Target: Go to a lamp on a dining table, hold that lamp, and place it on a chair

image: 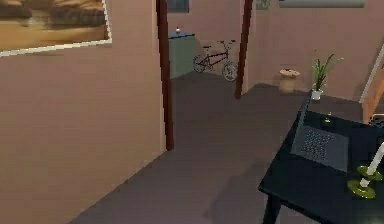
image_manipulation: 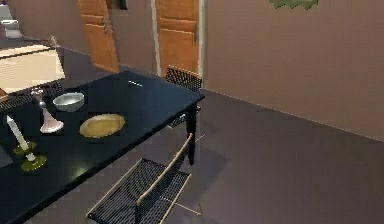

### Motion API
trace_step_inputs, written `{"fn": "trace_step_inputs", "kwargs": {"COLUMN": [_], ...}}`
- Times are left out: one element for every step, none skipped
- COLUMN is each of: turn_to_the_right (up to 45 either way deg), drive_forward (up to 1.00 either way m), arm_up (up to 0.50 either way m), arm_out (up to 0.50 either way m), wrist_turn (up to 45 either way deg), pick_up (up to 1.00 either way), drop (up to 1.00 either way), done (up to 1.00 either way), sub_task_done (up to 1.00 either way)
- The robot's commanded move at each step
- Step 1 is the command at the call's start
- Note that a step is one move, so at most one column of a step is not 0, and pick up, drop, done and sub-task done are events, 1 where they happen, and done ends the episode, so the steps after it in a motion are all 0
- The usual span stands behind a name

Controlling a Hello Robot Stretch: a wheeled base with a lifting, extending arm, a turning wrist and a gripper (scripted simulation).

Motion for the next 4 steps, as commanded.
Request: {"fn": "trace_step_inputs", "kwargs": {"turn_to_the_right": [3.0,0.0,27.0,0.0], "drive_forward": [0.0,0.75,0.0,0.8], "arm_up": [0.0,0.0,0.0,0.0], "arm_out": [0.0,0.0,0.0,0.0], "wrist_turn": [0.0,0.0,0.0,0.0], "pick_up": [0.0,0.0,0.0,0.0], "drop": [0.0,0.0,0.0,0.0], "done": [0.0,0.0,0.0,0.0], "sub_task_done": [0.0,0.0,0.0,0.0]}}
